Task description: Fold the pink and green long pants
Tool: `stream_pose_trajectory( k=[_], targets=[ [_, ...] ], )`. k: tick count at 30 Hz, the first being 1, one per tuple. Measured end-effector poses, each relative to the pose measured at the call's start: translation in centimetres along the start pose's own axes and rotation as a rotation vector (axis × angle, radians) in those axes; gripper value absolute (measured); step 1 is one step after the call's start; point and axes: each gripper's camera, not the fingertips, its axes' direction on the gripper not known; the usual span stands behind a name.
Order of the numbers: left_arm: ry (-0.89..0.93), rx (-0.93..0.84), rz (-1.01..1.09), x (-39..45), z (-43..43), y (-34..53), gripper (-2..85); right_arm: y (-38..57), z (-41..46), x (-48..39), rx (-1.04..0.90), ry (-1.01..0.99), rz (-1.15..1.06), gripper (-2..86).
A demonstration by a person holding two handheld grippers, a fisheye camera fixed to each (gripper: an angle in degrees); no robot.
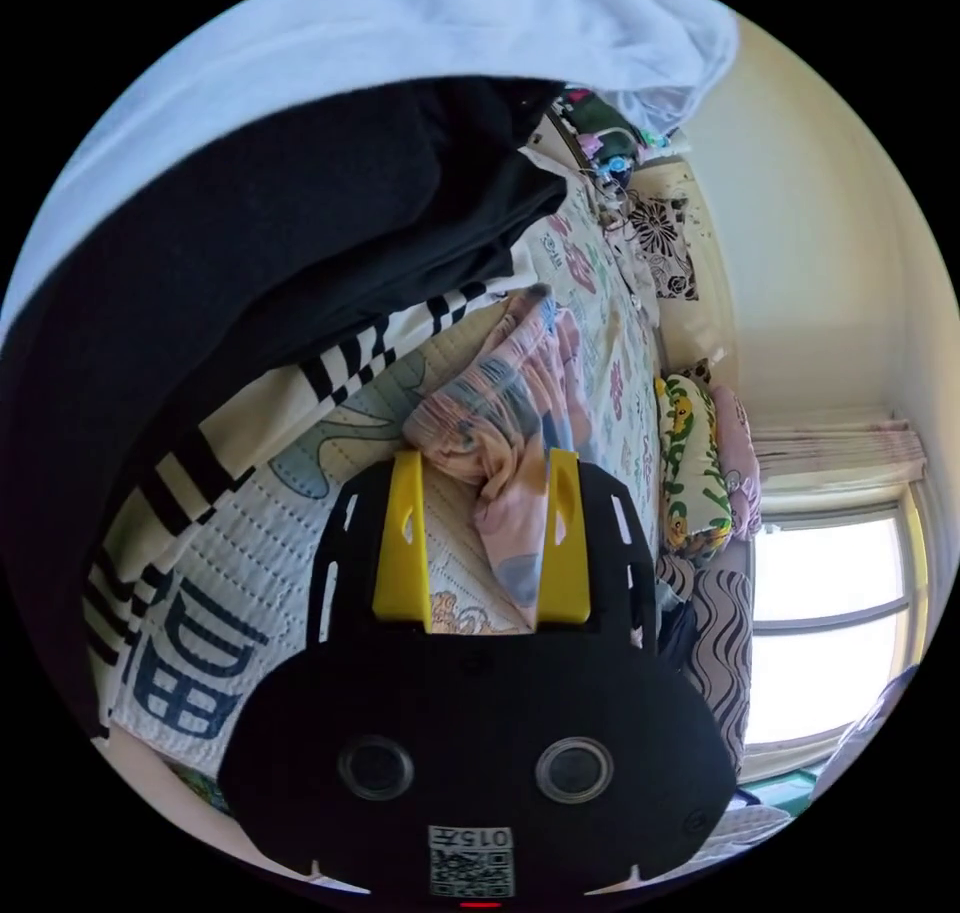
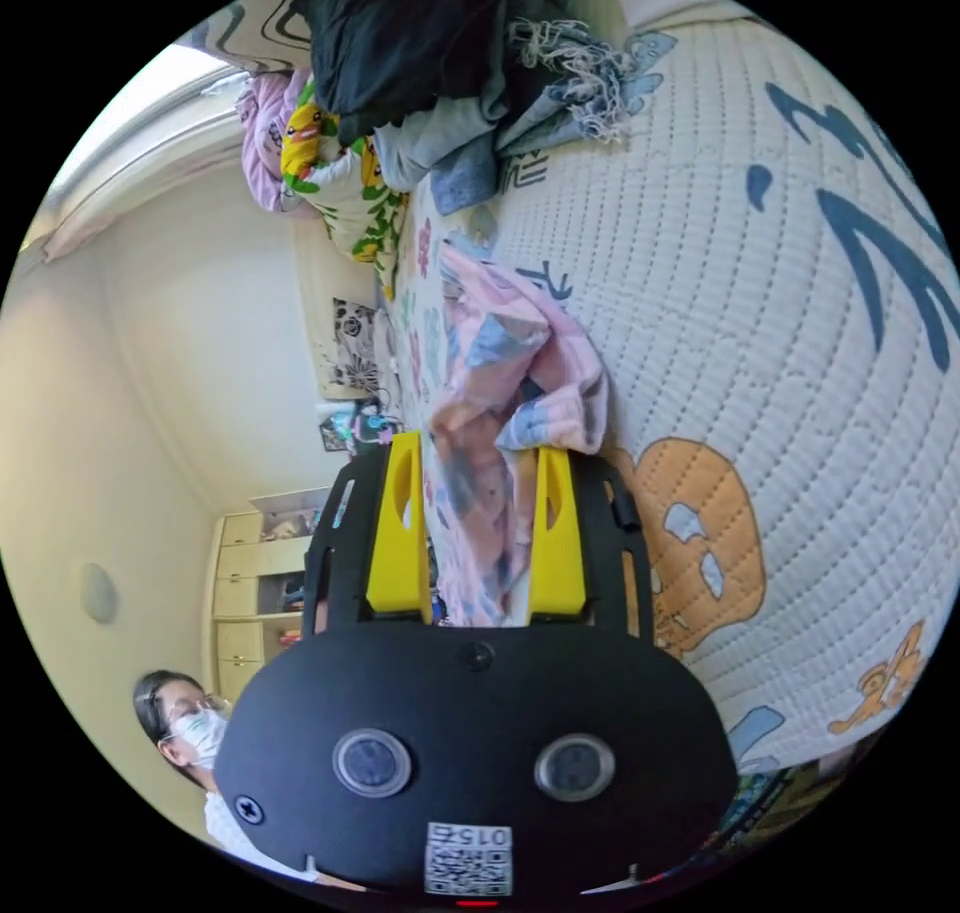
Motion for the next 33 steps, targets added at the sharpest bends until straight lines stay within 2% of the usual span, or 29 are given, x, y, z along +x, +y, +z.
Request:
stream_pose_trajectory(
  k=[5, 9, 13, 17, 24, 29, 33],
  targets=[
    [0.025, 0.028, 0.020, -0.8, -0.1, -0.9, 16.5, -1.8, 1.6, 3.4, -0.004, 0.020, 0.044, 14.9],
    [-0.001, 0.061, -0.044, -1.5, -0.2, -1.3, 13.8, -3.0, 4.4, 5.1, -0.016, 0.135, 0.048, 5.4],
    [-0.001, 0.022, -0.002, -3.0, -0.5, -2.0, 8.6, -2.7, 4.7, 6.9, -0.009, 0.171, 0.033, 2.0],
    [0.052, -0.037, 0.018, -3.4, -1.2, -2.1, 4.3, -2.0, 4.7, 8.4, -0.043, 0.210, 0.008, 1.2],
    [0.044, -0.127, 0.052, -3.9, -9.2, 3.1, 2.2, 0.8, 3.6, 13.3, -0.036, 0.340, 0.011, 1.7],
    [-0.082, -0.268, 0.022, -8.8, -9.9, 7.8, 3.8, 3.1, 5.8, 19.9, -0.142, 0.656, 0.117, 5.2],
    [0.032, -0.205, -0.088, -12.5, -10.6, 10.7, 5.8, 6.5, 10.0, 20.8, -0.111, 0.794, 0.049, 7.8]
  ],
)
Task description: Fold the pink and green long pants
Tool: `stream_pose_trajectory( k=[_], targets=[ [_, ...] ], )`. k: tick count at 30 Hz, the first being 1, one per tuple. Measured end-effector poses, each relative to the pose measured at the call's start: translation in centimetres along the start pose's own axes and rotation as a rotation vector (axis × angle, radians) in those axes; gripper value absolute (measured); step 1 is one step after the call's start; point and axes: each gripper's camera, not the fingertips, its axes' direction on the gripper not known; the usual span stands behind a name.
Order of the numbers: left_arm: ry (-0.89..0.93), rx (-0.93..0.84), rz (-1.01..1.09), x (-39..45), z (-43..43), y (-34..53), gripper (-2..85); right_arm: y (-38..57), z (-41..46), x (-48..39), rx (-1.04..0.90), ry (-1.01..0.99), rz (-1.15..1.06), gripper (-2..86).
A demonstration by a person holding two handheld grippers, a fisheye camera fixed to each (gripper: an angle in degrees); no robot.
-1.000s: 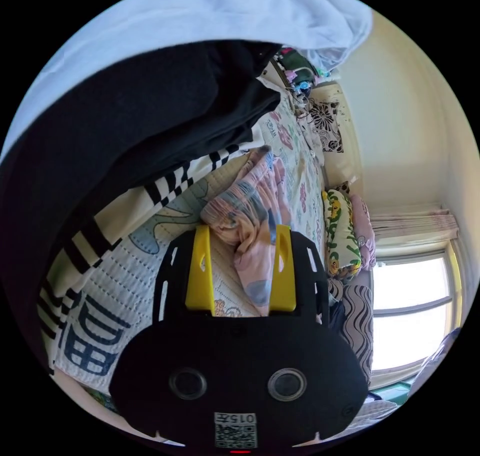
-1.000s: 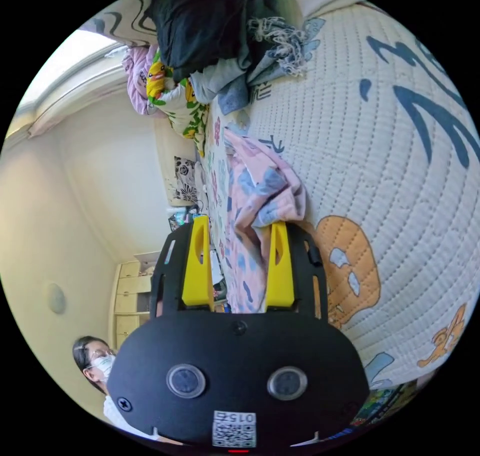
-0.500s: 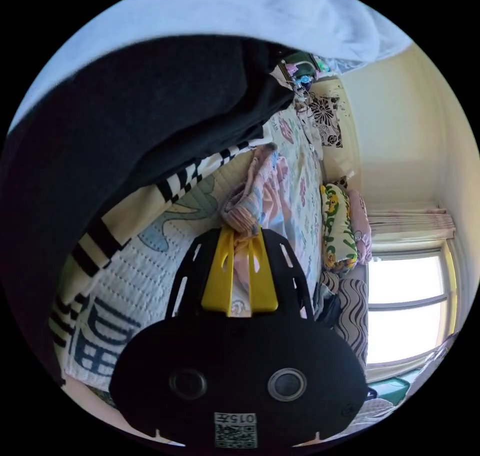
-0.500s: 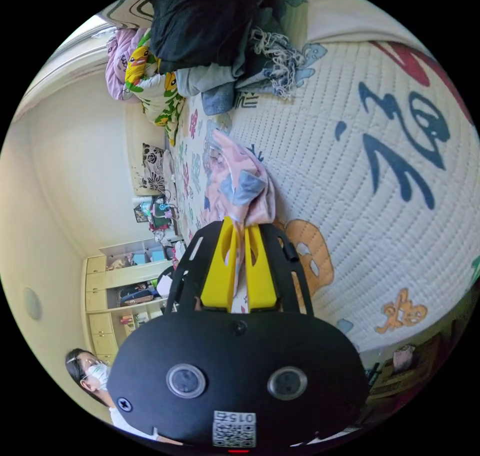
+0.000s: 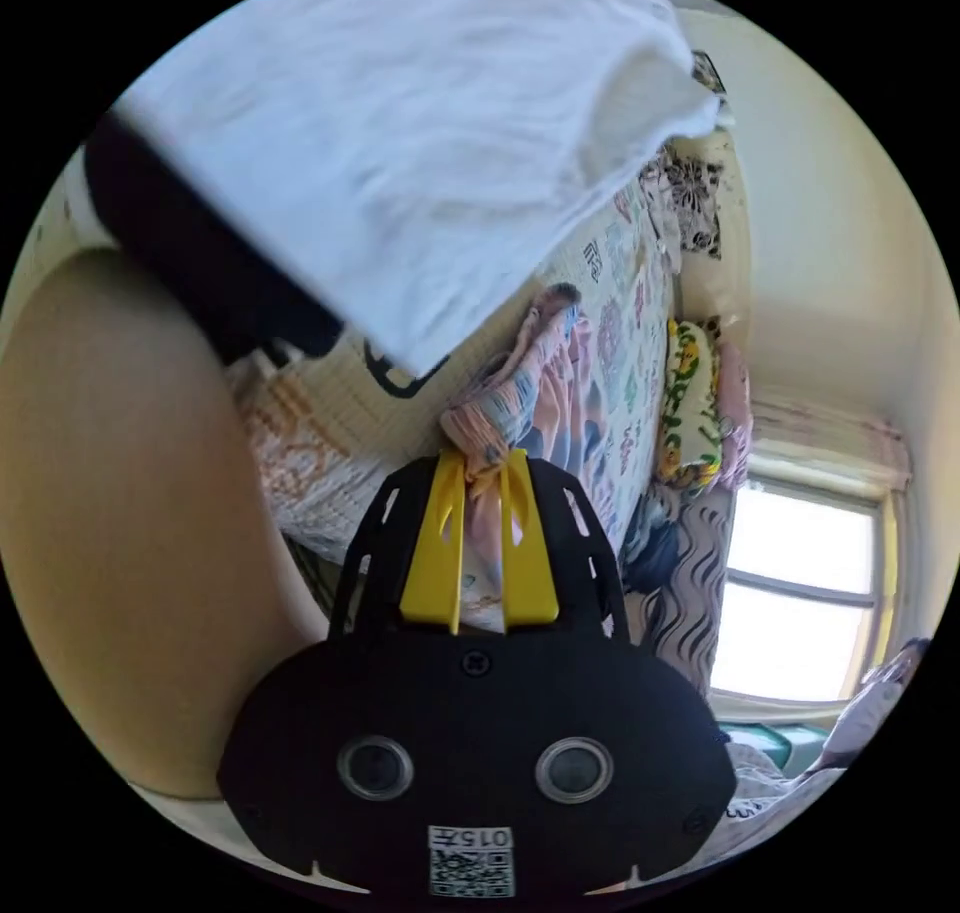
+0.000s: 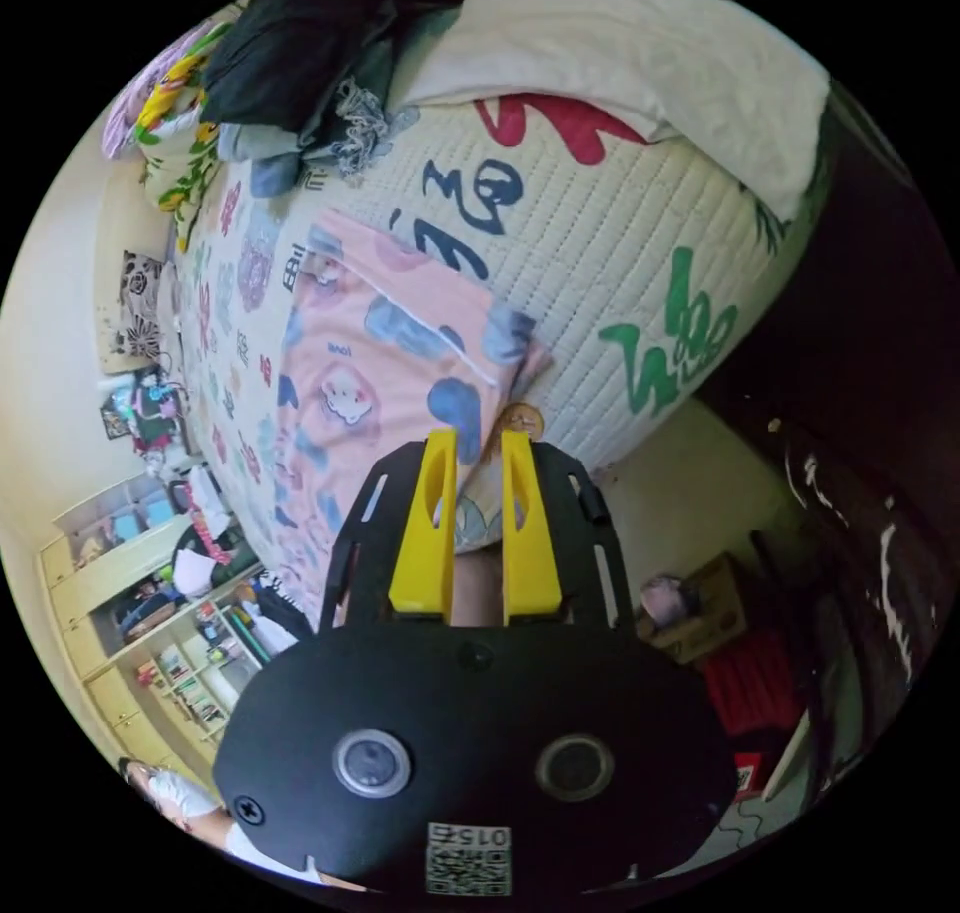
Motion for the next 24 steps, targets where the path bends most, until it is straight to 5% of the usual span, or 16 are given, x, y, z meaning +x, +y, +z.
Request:
stream_pose_trajectory(
  k=[5, 13, 17, 24],
  targets=[
    [-0.060, 0.081, 0.112, 0.2, -1.3, 2.0, 8.1, 4.6, 3.4, -9.4, 0.090, 0.082, -0.295, 8.4],
    [-0.025, 0.161, 0.199, -2.4, 0.2, 5.0, 10.4, 19.9, 27.1, -35.5, -0.270, 0.001, -0.997, 8.7],
    [0.009, 0.202, 0.261, -3.4, 1.3, 6.5, 7.5, 28.1, 39.7, -43.4, -0.469, 0.000, -1.134, 9.2],
    [-0.008, 0.190, 0.758, 1.7, 2.9, 12.7, 5.9, 40.1, 58.1, -51.7, -0.662, 0.162, -1.251, 12.3]
  ],
)
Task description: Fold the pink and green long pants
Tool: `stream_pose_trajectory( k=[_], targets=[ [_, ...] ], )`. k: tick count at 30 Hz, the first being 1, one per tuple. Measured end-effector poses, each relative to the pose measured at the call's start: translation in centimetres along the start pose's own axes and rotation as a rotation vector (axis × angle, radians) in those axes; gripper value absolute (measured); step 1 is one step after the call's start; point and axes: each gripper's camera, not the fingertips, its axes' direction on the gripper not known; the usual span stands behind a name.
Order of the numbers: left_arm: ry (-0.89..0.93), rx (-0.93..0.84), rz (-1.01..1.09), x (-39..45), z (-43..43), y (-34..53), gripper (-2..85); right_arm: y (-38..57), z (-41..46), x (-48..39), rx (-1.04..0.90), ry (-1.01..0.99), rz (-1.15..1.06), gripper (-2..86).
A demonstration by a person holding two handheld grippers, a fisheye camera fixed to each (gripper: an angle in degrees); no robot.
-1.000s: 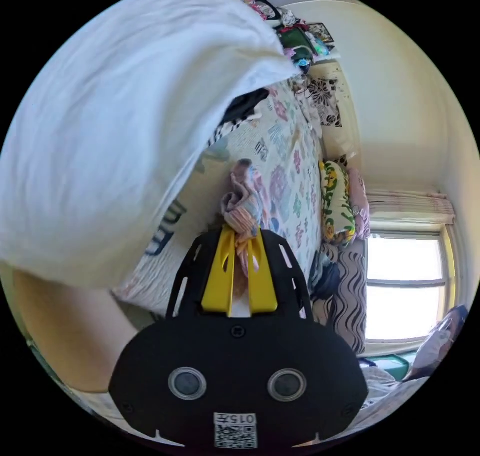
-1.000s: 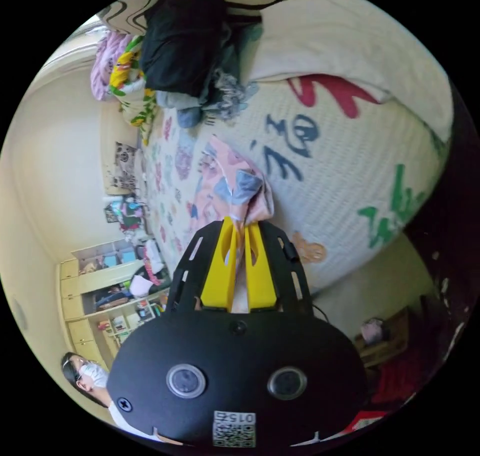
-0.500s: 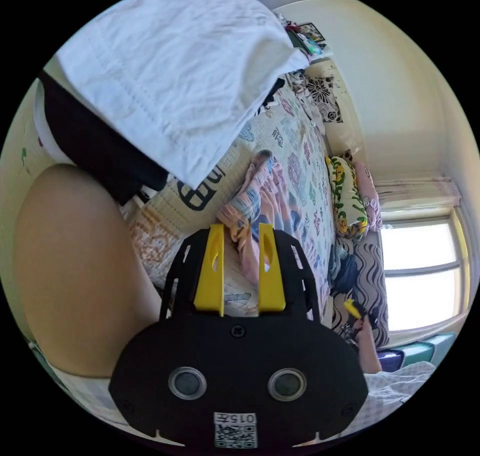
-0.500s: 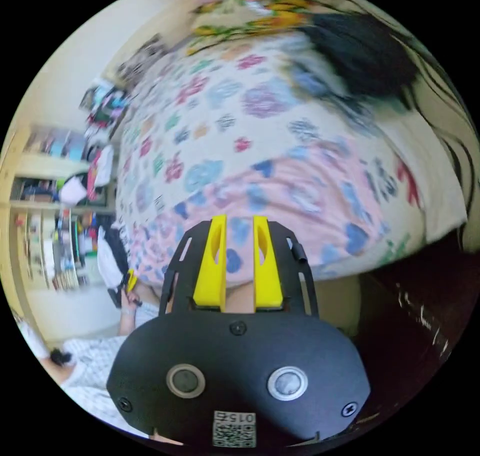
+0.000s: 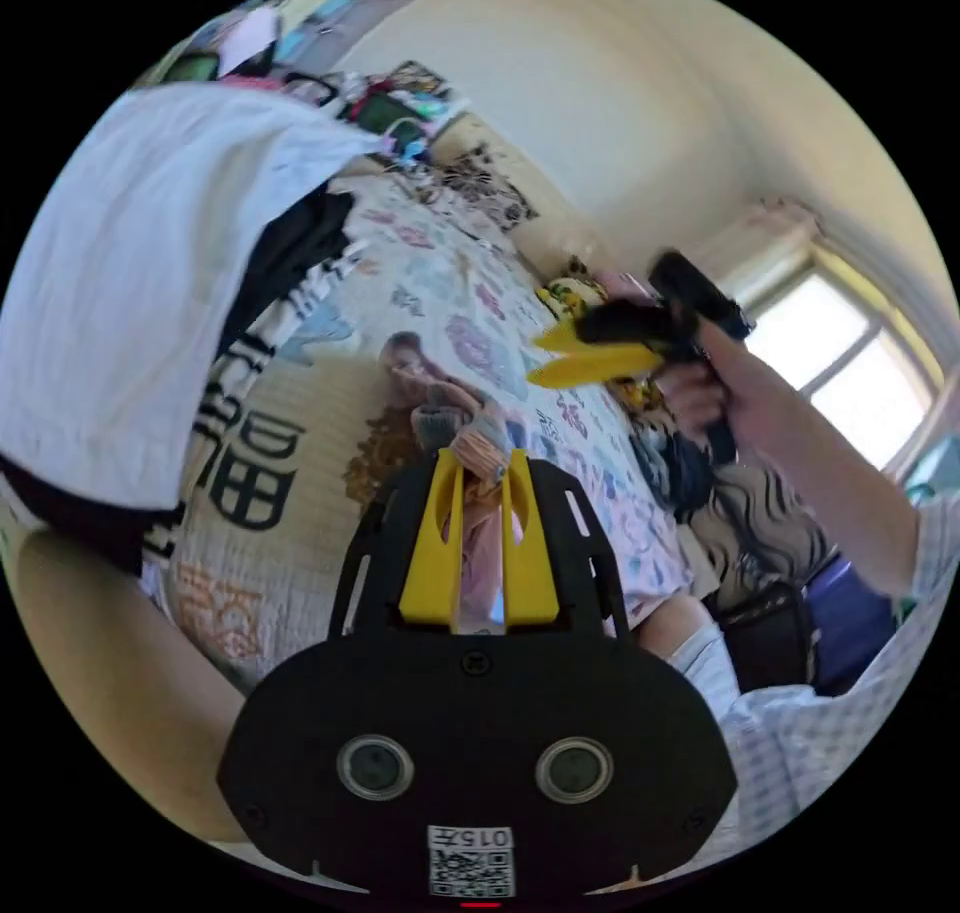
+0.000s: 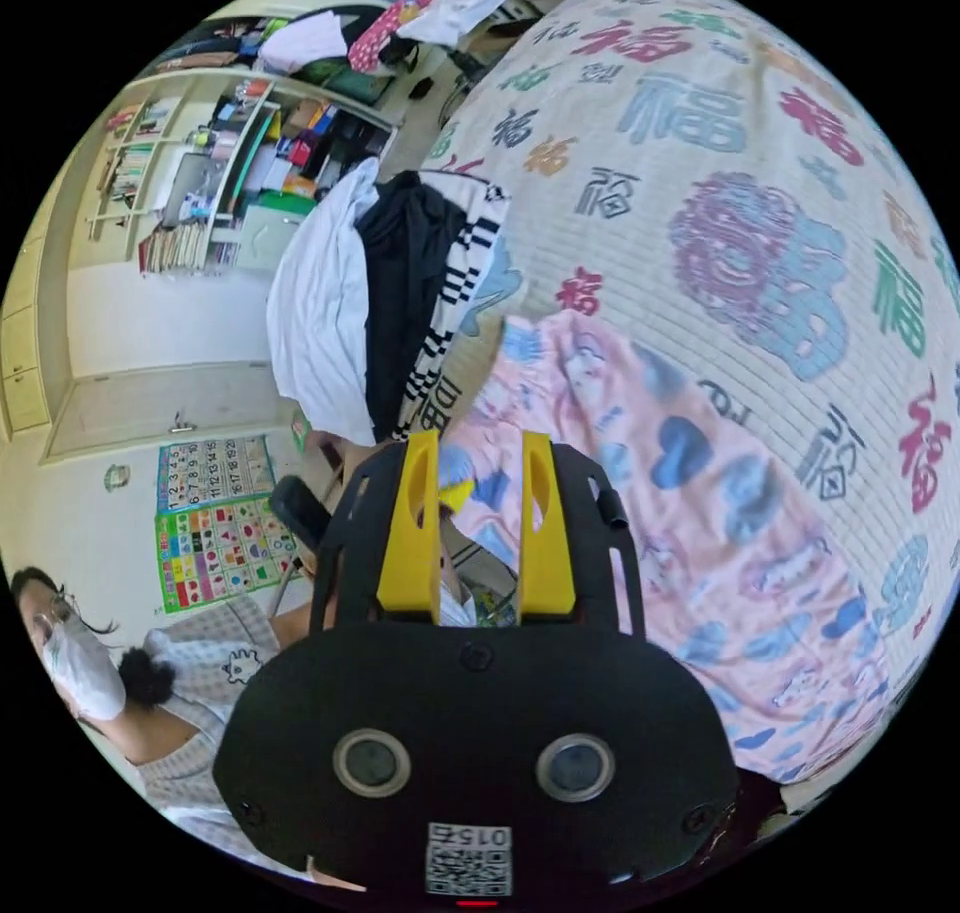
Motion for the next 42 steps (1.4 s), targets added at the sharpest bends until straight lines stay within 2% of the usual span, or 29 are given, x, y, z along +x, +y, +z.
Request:
stream_pose_trajectory(
  k=[5, 11, 18, 21, 26, 29, 32, 35, 39, 42],
  targets=[
    [-0.020, -0.023, 0.137, 2.7, 1.2, 2.3, 6.0, -5.7, 7.3, -1.2, -0.130, 0.146, 0.046, 13.7],
    [0.007, -0.035, 0.137, 2.9, 2.3, 4.9, 6.0, -8.8, 13.7, -0.6, -0.274, 0.181, 0.086, 13.7],
    [0.021, -0.036, 0.125, 2.7, 3.4, 7.4, 6.1, -10.3, 19.8, -1.9, -0.446, 0.413, 0.000, 11.1],
    [0.026, -0.015, 0.081, 1.9, 3.4, 8.3, 6.2, -10.8, 20.5, -2.5, -0.432, 0.496, -0.037, 7.1],
    [0.003, 0.042, 0.039, 1.2, 2.6, 9.5, 5.9, -11.2, 18.7, -3.8, -0.320, 0.368, -0.045, 6.0],
    [-0.018, 0.143, -0.002, 0.5, 0.5, 9.8, 5.0, -11.0, 15.7, -5.4, -0.186, 0.224, -0.066, 5.8],
    [0.006, 0.199, -0.064, -0.6, -1.1, 9.4, 3.8, -11.1, 13.4, -7.4, -0.119, 0.215, -0.104, 5.7],
    [-0.050, 0.263, -0.065, -0.4, -2.5, 9.0, 2.8, -10.5, 10.8, -9.9, -0.037, 0.185, -0.169, 5.7],
    [-0.089, 0.419, -0.068, 0.5, -5.8, 9.5, 1.7, -9.0, 6.2, -12.1, 0.065, -0.078, -0.242, 5.7],
    [-0.074, 0.404, -0.021, 2.5, -6.1, 9.8, 1.4, -6.2, 2.8, -12.2, 0.099, -0.118, -0.313, 5.7]
  ],
)
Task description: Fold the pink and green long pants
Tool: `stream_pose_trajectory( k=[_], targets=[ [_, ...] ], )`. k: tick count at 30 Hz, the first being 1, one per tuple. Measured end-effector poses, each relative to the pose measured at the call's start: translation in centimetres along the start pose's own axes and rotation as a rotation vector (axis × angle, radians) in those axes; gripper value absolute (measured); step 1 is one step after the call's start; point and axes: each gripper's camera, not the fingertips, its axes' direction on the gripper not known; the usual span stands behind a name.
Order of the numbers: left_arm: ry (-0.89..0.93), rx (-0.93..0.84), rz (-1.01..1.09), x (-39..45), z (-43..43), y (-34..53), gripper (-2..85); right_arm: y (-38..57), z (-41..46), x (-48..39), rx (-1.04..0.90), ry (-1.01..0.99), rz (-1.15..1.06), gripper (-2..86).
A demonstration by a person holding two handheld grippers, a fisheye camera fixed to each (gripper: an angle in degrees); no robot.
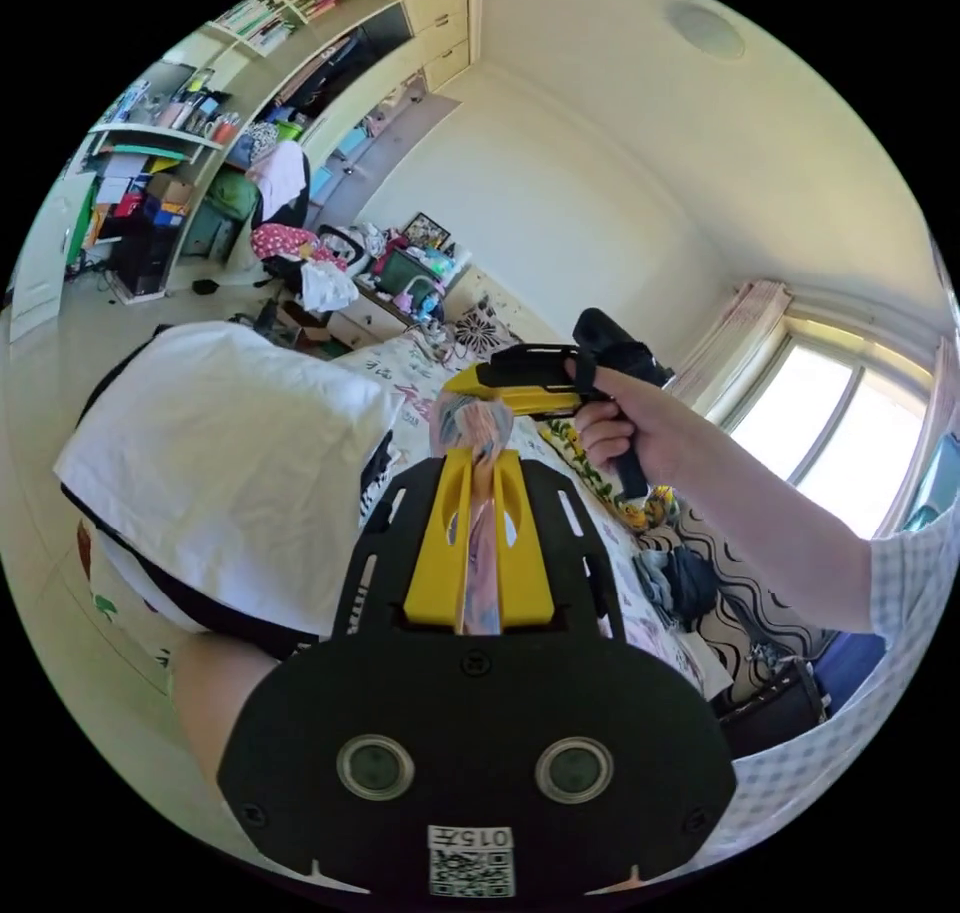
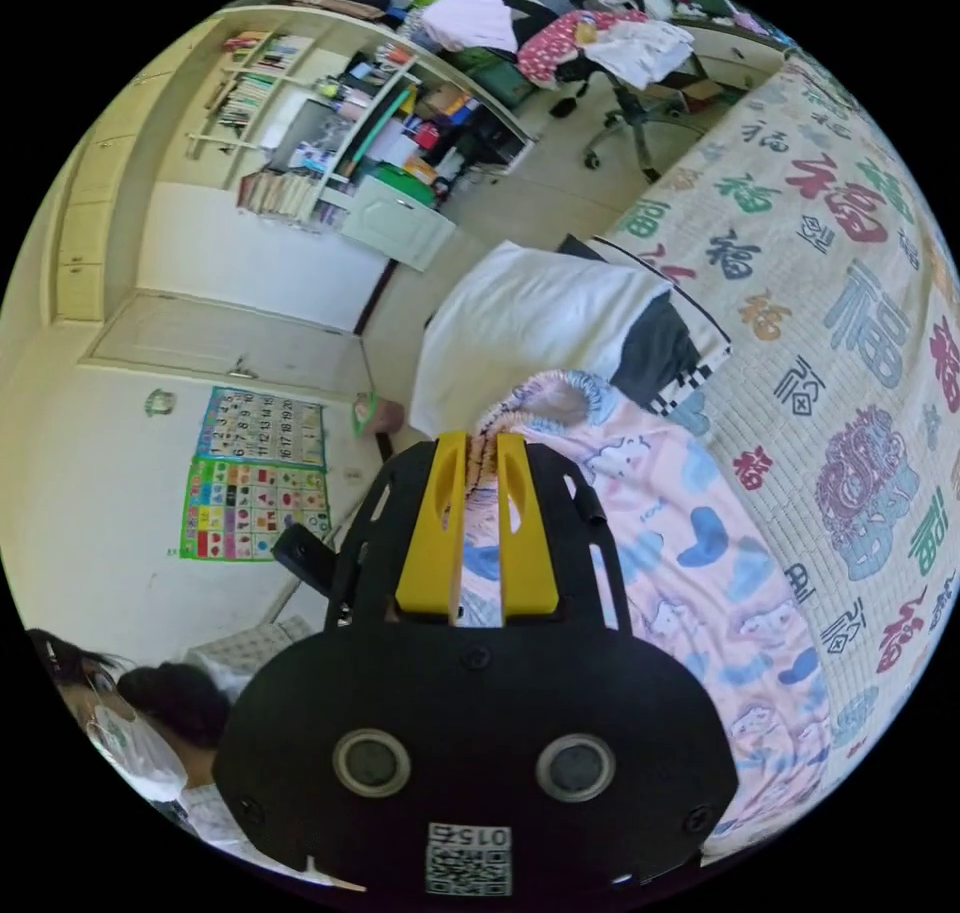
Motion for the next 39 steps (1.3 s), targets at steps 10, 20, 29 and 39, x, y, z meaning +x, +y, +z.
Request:
stream_pose_trajectory(
  k=[10, 20, 29, 39],
  targets=[
    [0.241, -0.176, 0.439, 21.7, 12.2, 10.0, 1.4, 22.9, -23.6, 10.2, 0.223, -0.198, 0.048, 5.7],
    [0.357, -0.551, 0.768, 42.5, 34.9, 29.5, 2.1, 46.6, -36.9, 27.1, 0.268, 0.035, 0.513, 5.7],
    [0.422, -1.052, 0.853, 47.2, 50.3, 42.4, 11.2, 54.1, -35.7, 34.7, 0.214, 0.040, 0.695, 5.8],
    [0.518, -0.958, 0.705, 42.2, 51.7, 34.5, 14.2, 57.9, -39.1, 26.5, 0.387, 0.265, 0.813, 9.3]
  ],
)
